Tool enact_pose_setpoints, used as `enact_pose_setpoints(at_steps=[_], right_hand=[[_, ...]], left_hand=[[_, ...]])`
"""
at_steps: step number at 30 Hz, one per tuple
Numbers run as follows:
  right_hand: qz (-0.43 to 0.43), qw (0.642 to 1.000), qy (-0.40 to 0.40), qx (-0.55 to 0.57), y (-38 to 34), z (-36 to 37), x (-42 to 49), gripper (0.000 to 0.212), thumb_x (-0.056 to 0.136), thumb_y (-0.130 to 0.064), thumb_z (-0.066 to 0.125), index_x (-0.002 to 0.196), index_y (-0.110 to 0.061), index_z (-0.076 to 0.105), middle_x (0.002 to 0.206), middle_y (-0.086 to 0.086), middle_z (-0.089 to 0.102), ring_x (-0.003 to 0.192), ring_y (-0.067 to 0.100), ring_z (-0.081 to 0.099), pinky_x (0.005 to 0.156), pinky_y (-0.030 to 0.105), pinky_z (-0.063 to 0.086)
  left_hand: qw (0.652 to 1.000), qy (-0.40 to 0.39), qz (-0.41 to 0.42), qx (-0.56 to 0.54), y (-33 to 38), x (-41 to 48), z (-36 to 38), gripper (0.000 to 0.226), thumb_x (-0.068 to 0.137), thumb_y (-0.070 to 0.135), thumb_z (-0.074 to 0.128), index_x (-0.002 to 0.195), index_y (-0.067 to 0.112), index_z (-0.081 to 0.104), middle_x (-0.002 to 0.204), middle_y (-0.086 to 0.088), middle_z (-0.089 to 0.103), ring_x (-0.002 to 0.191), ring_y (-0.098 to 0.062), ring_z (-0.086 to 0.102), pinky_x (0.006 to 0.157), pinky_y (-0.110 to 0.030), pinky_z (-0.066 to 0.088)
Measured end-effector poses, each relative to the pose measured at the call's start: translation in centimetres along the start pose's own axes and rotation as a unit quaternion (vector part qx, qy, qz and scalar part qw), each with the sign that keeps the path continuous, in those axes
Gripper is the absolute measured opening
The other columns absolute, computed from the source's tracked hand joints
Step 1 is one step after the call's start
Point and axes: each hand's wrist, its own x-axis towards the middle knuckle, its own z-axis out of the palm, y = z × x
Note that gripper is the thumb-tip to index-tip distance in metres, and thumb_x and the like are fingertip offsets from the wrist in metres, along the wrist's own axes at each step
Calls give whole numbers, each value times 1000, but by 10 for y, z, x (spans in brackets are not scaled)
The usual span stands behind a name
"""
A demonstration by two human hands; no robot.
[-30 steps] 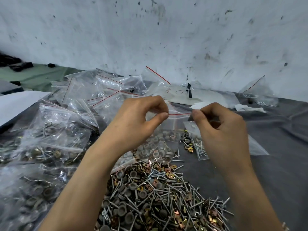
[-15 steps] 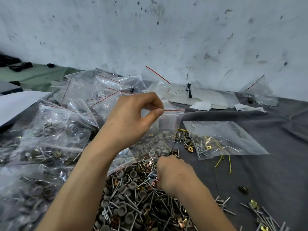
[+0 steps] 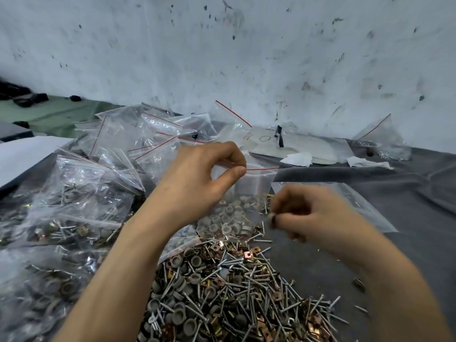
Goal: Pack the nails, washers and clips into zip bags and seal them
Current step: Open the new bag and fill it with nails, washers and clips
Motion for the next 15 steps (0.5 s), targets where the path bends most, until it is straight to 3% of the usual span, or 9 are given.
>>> enact_pose_setpoints(at_steps=[5,8,10,15], right_hand=[[-84,973,180,120,-1,-19,-6,11,72,-6,70,70,-16,67,64,5,65,48,8,50,44,17,40],[-149,951,255,93,-4,-10,-2,14,77,-10,72,73,-23,68,67,-3,67,55,9,54,49,19,43],[-178,946,268,47,-4,0,3,16,80,-11,71,77,-25,66,72,-3,69,58,9,56,54,22,47],[-190,948,243,-78,2,11,9,15,83,-14,70,81,-29,67,76,-16,66,62,0,56,57,6,39]], left_hand=[[1000,-17,20,4,2,0,4,3,88,12,66,88,10,68,89,4,71,91,2,61,80,-10,45],[999,-36,37,4,6,-1,8,3,88,12,67,89,10,69,90,5,71,91,2,61,81,-12,45],[998,-46,45,-2,9,-1,11,3,87,13,68,89,11,69,89,8,71,89,3,62,82,-20,48],[997,-57,51,-6,11,-1,14,4,86,14,69,90,13,70,89,10,71,89,3,64,82,-25,49]])
